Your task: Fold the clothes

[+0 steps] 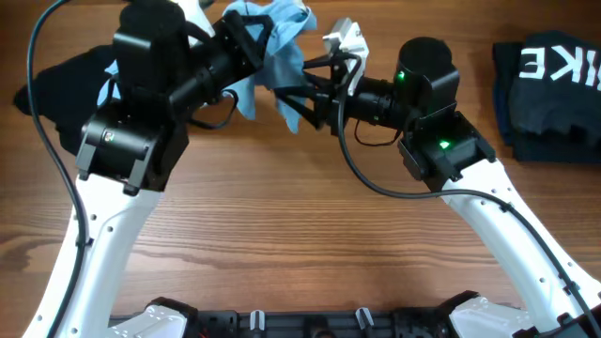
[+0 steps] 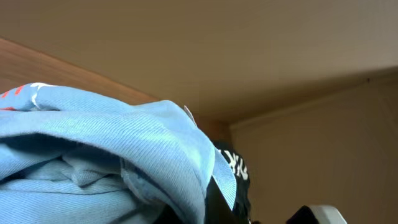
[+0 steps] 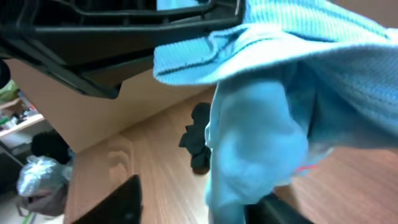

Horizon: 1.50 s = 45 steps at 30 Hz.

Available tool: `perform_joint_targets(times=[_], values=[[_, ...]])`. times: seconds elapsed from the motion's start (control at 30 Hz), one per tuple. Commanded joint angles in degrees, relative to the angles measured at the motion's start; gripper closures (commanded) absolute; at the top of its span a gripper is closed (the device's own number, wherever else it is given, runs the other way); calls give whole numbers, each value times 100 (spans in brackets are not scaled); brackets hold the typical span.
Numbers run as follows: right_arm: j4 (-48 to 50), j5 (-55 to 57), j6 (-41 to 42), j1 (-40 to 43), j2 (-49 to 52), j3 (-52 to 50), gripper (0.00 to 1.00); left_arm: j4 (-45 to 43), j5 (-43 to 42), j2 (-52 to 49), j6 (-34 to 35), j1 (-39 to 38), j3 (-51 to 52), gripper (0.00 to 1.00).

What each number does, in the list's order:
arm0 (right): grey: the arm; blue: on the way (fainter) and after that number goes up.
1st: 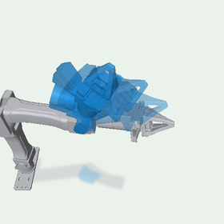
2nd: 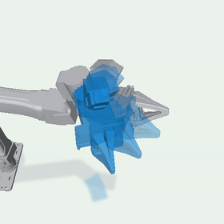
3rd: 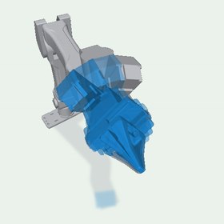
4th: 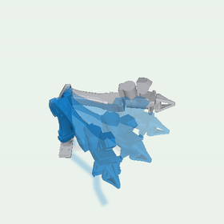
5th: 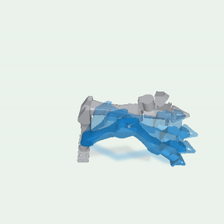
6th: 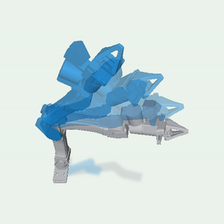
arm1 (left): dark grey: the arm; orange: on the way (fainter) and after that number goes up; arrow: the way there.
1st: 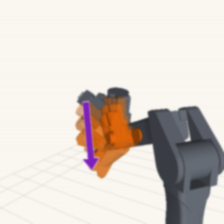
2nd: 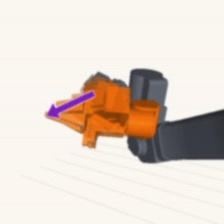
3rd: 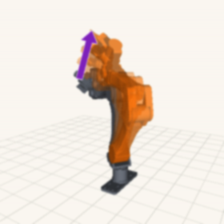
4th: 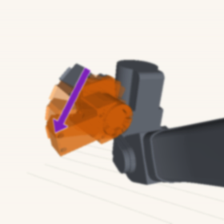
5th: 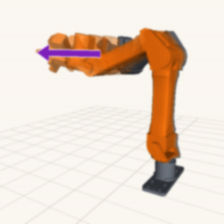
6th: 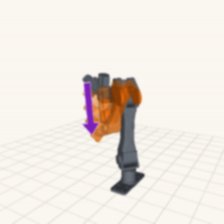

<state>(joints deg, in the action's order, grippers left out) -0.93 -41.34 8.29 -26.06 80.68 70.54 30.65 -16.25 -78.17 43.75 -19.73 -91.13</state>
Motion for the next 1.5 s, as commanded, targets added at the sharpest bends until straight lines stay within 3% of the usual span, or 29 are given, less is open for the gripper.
perform_joint_targets(times=[0.0, 0.17, 0.3, 0.6, 0.77, 0.97, 1.17, 1.37, 1.47], values=[[42, 136, 151, -17, 55, 28, 96, -35, -219, 4, 46, -46, -81, 96], [-31, 660, 389, -11, -7, 39, 96, -94, -144, 4, -155, 164, -81, 91], [-649, 1491, 319, -7, -326, 50, 96, -258, -66, 4, -313, 431, -81, 85], [-2474, 3394, -675, 31, -1451, 199, 96, -365, -59, 4, -778, 1014, -81, 93], [-2865, 4017, -1038, 177, -1886, 651, 96, -791, -66, 7, -776, 1176, -83, 96], [-2726, 4295, -1670, 667, -2190, 1180, 96, -1513, 402, 306, -780, 1176, -92, 96], [-2728, 4288, -2337, 793, -2361, 1762, 96, -1320, 531, 761, -1314, 1176, -490, 96], [-2855, 4212, -2323, 793, -2629, 2039, 96, -1023, 719, 1574, -2081, 1176, -815, 96], [-2962, 3847, -2310, 793, -2704, 2411, 96, -1023, 715, 1923, -2105, 1176, -822, 96]])
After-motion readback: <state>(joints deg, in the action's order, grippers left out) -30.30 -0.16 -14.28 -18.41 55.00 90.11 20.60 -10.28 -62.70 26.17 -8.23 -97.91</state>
